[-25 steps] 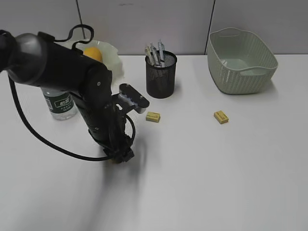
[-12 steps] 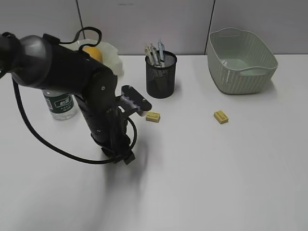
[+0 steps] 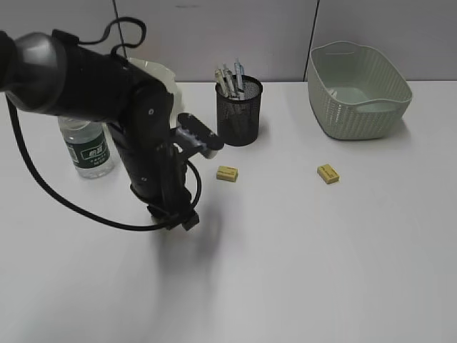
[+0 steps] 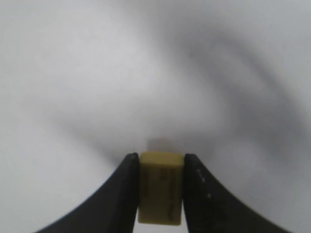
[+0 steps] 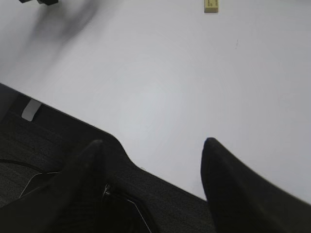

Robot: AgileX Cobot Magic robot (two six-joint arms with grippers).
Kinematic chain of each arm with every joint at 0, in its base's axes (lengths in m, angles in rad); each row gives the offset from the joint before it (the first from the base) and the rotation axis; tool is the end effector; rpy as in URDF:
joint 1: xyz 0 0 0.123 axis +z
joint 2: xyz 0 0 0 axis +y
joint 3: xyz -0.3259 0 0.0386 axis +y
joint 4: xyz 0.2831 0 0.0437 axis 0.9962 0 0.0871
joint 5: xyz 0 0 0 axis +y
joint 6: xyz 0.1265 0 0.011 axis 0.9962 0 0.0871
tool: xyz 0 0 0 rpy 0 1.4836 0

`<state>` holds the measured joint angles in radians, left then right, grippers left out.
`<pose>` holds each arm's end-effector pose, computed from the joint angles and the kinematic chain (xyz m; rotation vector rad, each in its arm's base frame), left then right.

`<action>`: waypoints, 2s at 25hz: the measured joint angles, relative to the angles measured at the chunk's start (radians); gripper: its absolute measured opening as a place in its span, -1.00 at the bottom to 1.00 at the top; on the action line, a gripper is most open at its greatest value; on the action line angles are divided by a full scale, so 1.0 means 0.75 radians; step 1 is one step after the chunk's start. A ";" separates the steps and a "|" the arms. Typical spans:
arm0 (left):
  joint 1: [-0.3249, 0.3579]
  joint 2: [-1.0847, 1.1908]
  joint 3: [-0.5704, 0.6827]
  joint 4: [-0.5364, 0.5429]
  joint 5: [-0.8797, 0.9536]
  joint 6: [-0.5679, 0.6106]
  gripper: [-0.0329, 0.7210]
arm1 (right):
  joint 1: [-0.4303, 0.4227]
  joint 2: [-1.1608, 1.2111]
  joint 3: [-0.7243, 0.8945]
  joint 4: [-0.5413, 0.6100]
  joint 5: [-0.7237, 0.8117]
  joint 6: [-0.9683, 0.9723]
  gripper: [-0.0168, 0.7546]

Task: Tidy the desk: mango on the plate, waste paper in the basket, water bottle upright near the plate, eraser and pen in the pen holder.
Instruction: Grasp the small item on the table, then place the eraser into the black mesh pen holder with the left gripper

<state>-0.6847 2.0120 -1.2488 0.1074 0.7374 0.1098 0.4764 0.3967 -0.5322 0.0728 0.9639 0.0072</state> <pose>0.3381 -0.2642 0.1121 1.2486 2.6929 0.0454 0.0698 0.0446 0.2806 -0.5250 2.2730 0.3344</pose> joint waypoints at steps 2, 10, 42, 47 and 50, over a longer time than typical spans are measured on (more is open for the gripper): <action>0.000 -0.018 -0.059 0.000 0.043 -0.001 -0.30 | 0.000 0.000 0.000 0.000 0.000 0.000 0.31; 0.013 -0.045 -0.460 0.000 0.015 -0.003 -0.30 | 0.000 0.000 0.000 0.000 0.000 0.000 0.31; 0.128 0.237 -0.607 -0.231 -0.865 -0.022 0.26 | 0.000 0.000 0.000 -0.001 0.000 0.001 0.31; 0.124 0.188 -0.607 -0.231 -0.803 -0.022 0.34 | 0.000 0.000 0.000 -0.001 0.000 0.001 0.31; 0.121 0.096 -0.607 -0.231 -0.678 -0.022 0.35 | 0.000 0.000 0.000 -0.001 -0.002 0.001 0.31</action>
<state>-0.5941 2.0841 -1.7040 -0.0657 0.2289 0.0936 0.4764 0.3967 -0.5322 0.0719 0.9624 0.0081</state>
